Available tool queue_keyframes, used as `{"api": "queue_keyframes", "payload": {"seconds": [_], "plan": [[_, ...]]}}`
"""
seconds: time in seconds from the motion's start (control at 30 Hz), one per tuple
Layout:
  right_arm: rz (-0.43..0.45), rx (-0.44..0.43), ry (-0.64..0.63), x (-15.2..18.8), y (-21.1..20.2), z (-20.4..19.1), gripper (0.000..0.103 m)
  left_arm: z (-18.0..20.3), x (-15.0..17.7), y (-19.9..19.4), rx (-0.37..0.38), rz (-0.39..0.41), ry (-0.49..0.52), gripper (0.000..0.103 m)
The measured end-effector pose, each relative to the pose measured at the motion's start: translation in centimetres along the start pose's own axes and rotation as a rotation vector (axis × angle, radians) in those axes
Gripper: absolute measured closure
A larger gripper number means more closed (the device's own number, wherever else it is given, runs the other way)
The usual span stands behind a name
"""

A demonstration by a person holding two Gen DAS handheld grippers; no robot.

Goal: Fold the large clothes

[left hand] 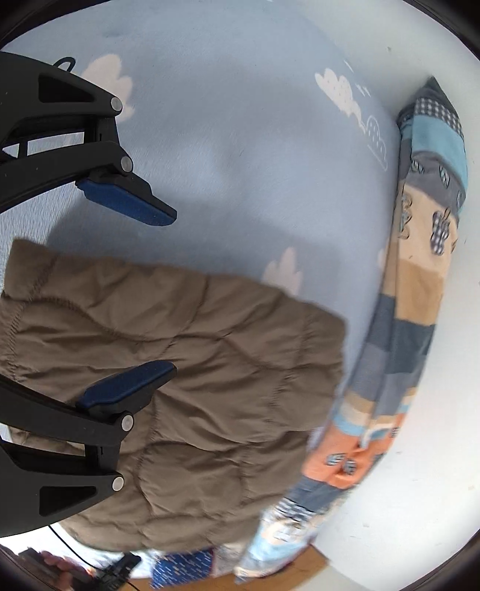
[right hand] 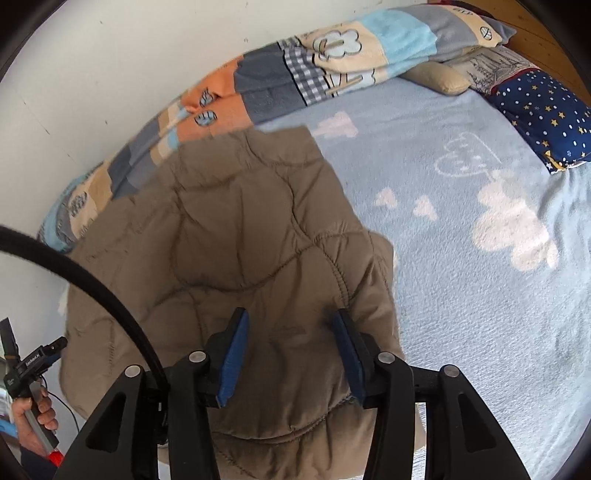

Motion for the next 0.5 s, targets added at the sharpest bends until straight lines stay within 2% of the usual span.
{"api": "queue_keyframes", "payload": {"seconds": [0.1,0.2,0.33,0.5], "plan": [[0.043,0.004,-0.005,-0.5,-1.5,0.7,0.038,-2.1,-0.5,-0.4,0.024,-0.011,-0.068,0.022],[0.03,-0.015,0.007,-0.4,-1.7,1.9,0.035,-3.1,-0.6,0.1,0.119,-0.074,-0.104,0.022],[-0.01,-0.083,0.006,0.4,-1.5,2.9,0.034,-4.0,-0.5,0.6,0.115,-0.098,-0.11,0.022],[-0.037,-0.141,0.06,1.1,-1.3,4.4,0.034,-4.7,-0.3,0.8,0.134,-0.084,-0.182,0.022]]}}
Point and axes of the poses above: each gripper's, at about its wrist camera, not at the fingertips, and y roughly the way its jaws point, z to its right, x to its underside, the point moved 5 cm from there along y, roughly the way its jaws point, and after that the axes turned 3 degrees about -y, right-handed, at the moved point
